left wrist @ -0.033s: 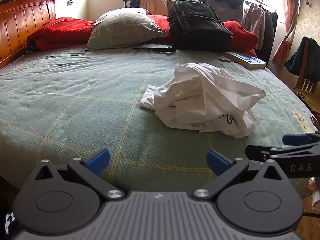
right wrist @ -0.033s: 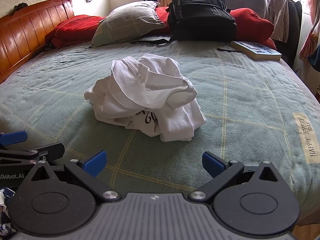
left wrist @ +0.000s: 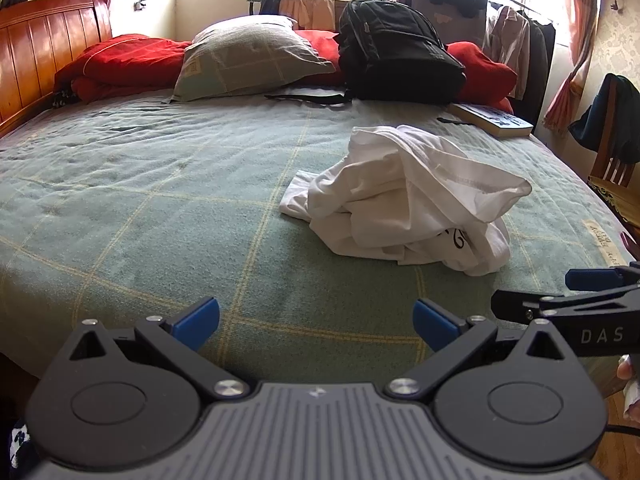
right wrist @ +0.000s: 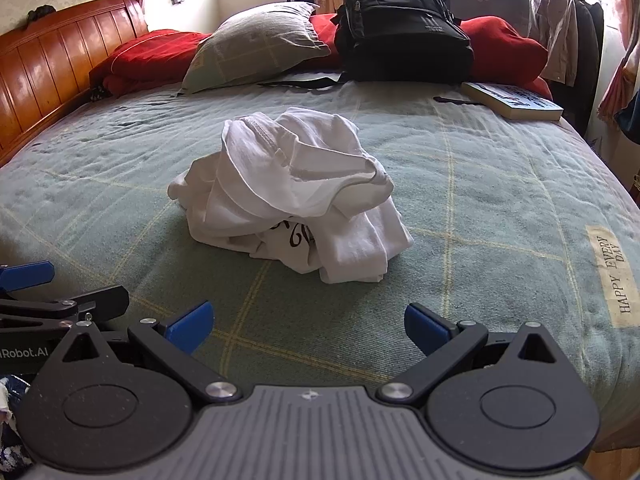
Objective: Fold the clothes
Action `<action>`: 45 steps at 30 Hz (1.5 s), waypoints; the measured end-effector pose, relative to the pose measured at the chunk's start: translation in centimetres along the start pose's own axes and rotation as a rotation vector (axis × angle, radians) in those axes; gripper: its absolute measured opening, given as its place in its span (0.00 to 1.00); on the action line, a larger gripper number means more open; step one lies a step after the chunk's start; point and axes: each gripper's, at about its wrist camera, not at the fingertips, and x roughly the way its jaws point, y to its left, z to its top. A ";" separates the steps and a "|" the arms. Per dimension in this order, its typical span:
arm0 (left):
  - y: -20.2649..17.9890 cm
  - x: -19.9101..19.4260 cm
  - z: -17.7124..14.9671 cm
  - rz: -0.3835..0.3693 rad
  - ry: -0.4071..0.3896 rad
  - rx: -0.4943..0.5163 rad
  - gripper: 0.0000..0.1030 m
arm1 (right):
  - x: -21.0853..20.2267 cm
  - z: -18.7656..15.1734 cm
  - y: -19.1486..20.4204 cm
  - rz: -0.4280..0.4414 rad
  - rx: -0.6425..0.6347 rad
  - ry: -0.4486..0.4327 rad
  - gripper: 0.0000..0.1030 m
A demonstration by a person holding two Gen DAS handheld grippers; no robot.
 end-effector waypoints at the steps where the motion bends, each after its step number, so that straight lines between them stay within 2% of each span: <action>1: 0.0 0.0 0.0 -0.001 0.001 -0.002 0.99 | 0.0 0.0 0.0 0.002 0.002 0.000 1.00; 23: -0.1 0.2 0.0 -0.015 0.011 -0.013 0.99 | -0.2 0.0 -0.1 0.009 0.007 0.002 1.00; 45: 0.3 0.5 -0.1 0.004 0.021 -0.024 0.99 | 0.4 0.4 0.2 0.014 0.001 0.018 1.00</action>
